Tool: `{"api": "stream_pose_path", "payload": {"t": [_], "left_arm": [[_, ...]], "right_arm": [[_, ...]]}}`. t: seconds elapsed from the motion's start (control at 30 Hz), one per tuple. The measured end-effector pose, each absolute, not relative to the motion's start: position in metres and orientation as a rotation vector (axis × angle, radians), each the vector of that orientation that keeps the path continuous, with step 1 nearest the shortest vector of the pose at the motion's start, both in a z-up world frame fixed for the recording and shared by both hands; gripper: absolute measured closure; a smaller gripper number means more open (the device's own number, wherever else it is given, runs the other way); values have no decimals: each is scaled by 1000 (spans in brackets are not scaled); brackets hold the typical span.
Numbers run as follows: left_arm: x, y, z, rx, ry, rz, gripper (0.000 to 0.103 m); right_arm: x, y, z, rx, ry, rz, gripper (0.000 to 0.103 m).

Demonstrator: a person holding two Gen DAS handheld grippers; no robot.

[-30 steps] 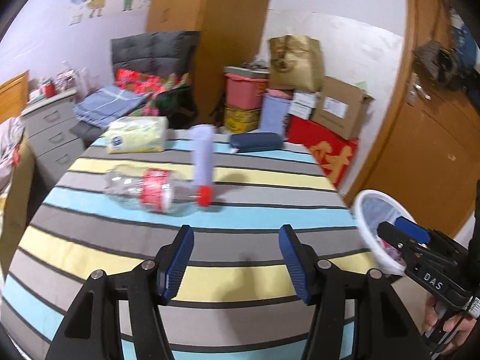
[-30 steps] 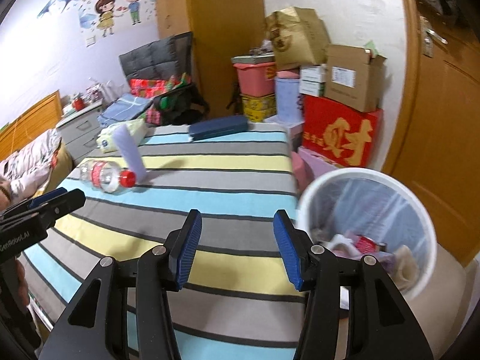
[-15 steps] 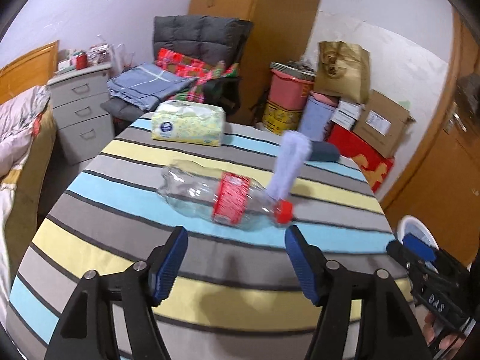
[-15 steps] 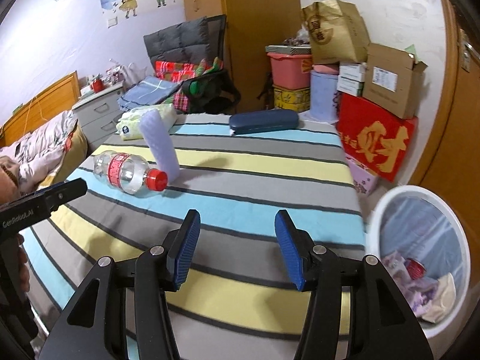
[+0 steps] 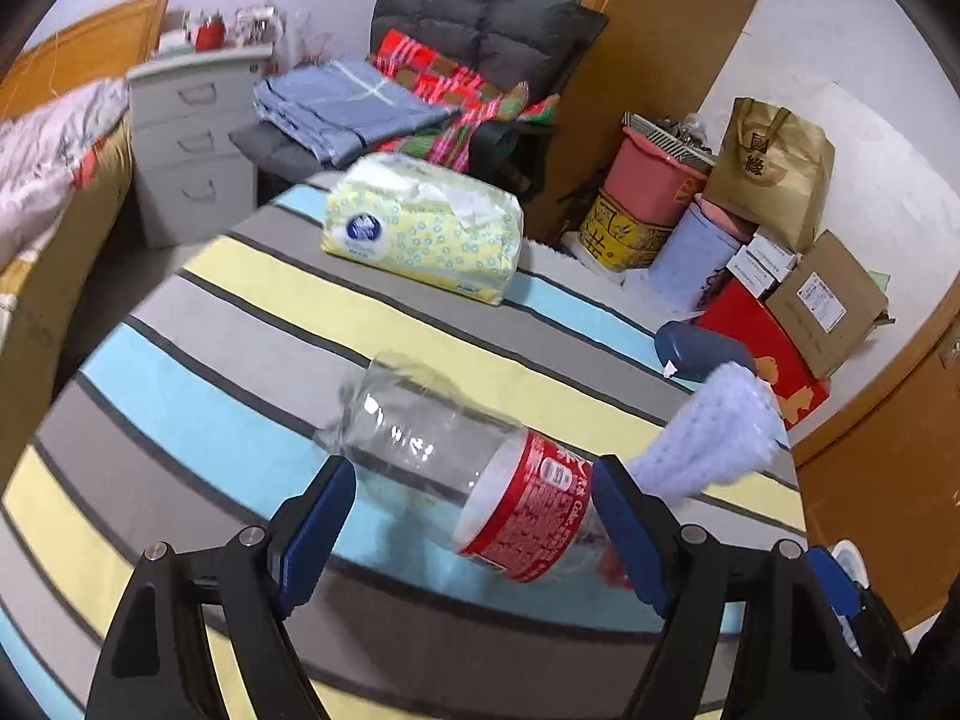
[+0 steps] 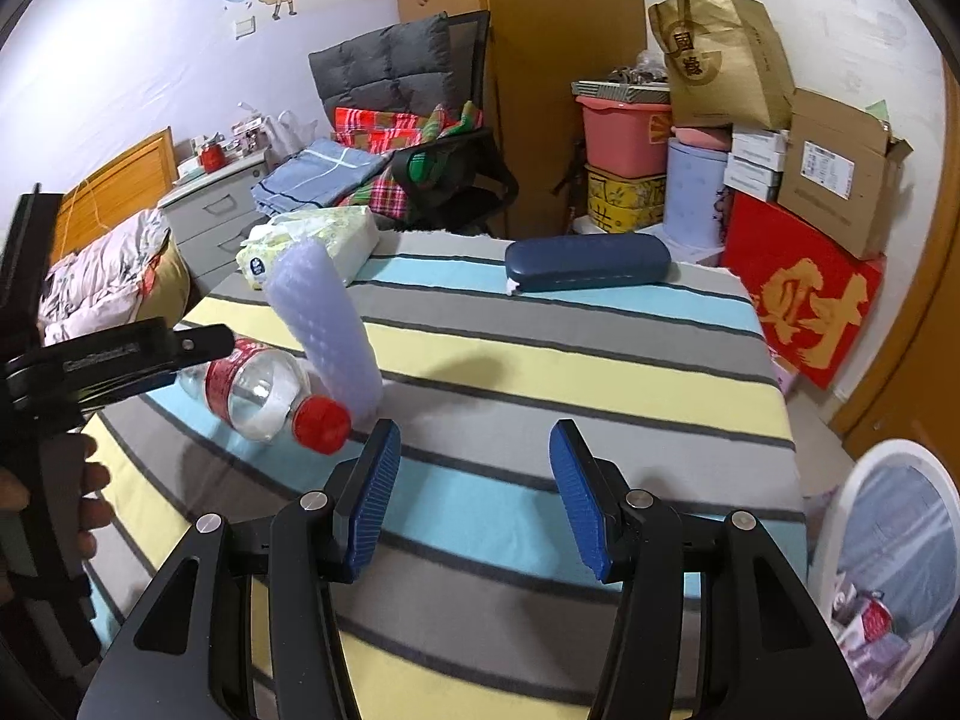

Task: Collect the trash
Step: 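Grasp the clear Coke bottle with the left tool while the right tool grasps the lavender foam sleeve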

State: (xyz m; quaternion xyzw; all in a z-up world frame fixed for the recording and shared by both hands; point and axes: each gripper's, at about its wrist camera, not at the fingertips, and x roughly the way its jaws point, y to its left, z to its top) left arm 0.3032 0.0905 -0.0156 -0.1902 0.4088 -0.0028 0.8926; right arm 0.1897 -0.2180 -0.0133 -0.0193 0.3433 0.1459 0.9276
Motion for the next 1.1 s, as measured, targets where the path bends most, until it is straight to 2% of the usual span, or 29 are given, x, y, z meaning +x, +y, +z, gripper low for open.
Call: {"api": "stream_pose_path", "payload": {"t": [0.5,0.53,0.6,0.63,1.1], "left_arm": [[338,83,-40,-344,943,-40,22],[337,87,-41,-343,947,-51,24],[335,93,-44,-336,956,-68,39],[333,96,-46,-325,959,-67,41],[299,122,-46,-297,928,-105,41]], "right_arm": [[208,-212,-13,-4,718,349,49],[209,-209,-14,-5,721,360,49],[212,-204,-15,-5,721,375,49],[212,-203,-16,-2,723,383,49],[226,-164,-28,-51,721,461,49]]}}
